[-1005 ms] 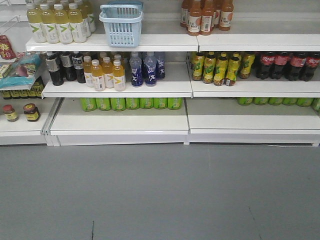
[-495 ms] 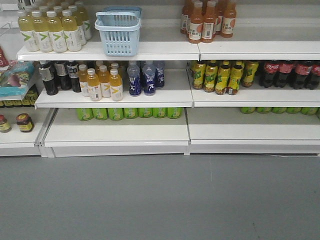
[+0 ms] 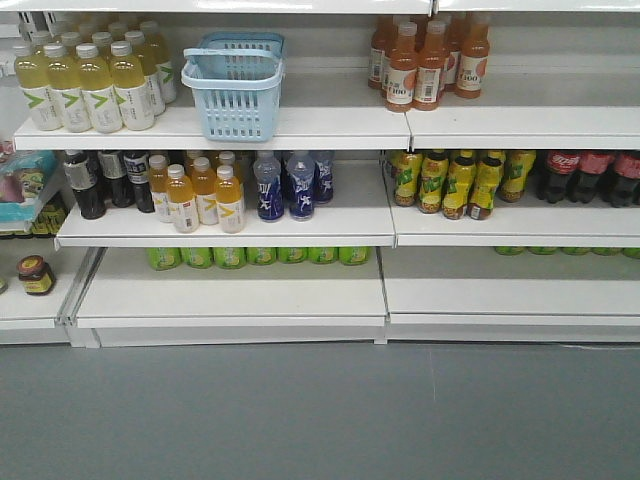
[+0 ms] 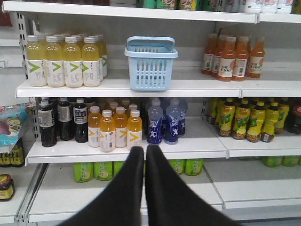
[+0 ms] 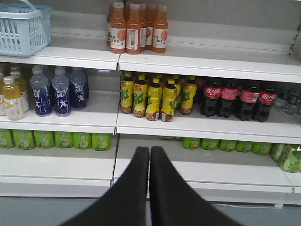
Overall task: Place coke in basket with both arms
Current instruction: 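Drive the base toward the shelf holding the light-blue basket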
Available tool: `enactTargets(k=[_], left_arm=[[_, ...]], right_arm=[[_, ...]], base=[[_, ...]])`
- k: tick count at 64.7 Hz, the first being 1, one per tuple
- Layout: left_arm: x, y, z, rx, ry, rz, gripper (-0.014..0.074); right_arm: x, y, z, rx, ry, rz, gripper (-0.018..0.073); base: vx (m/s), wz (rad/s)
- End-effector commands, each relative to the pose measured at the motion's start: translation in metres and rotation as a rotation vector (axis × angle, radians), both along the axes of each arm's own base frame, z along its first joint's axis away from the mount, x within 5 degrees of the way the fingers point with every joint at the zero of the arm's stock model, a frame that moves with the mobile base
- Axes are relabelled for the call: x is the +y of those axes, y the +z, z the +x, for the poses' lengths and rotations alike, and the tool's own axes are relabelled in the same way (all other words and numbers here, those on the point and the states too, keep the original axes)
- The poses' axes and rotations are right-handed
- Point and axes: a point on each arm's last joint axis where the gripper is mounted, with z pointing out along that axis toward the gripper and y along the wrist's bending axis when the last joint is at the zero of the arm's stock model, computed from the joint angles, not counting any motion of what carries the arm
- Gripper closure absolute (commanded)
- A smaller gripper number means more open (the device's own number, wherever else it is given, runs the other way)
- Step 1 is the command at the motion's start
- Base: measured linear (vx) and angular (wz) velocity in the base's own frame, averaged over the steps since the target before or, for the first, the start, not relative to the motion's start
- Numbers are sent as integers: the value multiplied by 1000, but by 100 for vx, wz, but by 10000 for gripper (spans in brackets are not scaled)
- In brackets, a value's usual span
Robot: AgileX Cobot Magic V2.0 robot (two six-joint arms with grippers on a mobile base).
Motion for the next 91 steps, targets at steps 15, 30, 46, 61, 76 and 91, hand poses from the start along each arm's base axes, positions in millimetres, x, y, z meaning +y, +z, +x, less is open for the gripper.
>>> enactTargets(k=[15,30,46,61,76,91], left_arm=[[-1,5,1,-55,-12,-24,603],[-1,5,1,-55,-12,-24,603],[-1,5,1,-55,-12,-24,603],[-1,5,1,-55,-12,-24,603],[-1,5,1,-55,-12,-24,603],[-1,5,1,-55,-12,-24,603]], right_arm=[[1,5,0,-80,14,-24,564],[1,5,0,-80,14,-24,564],[1,5,0,-80,14,-24,564],[1,5,0,-80,14,-24,564],[1,5,0,-80,14,-24,564],[1,5,0,-80,14,-24,564]], base=[[25,7],[22,5],[20,4],[18,8],[16,4],[14,-5]])
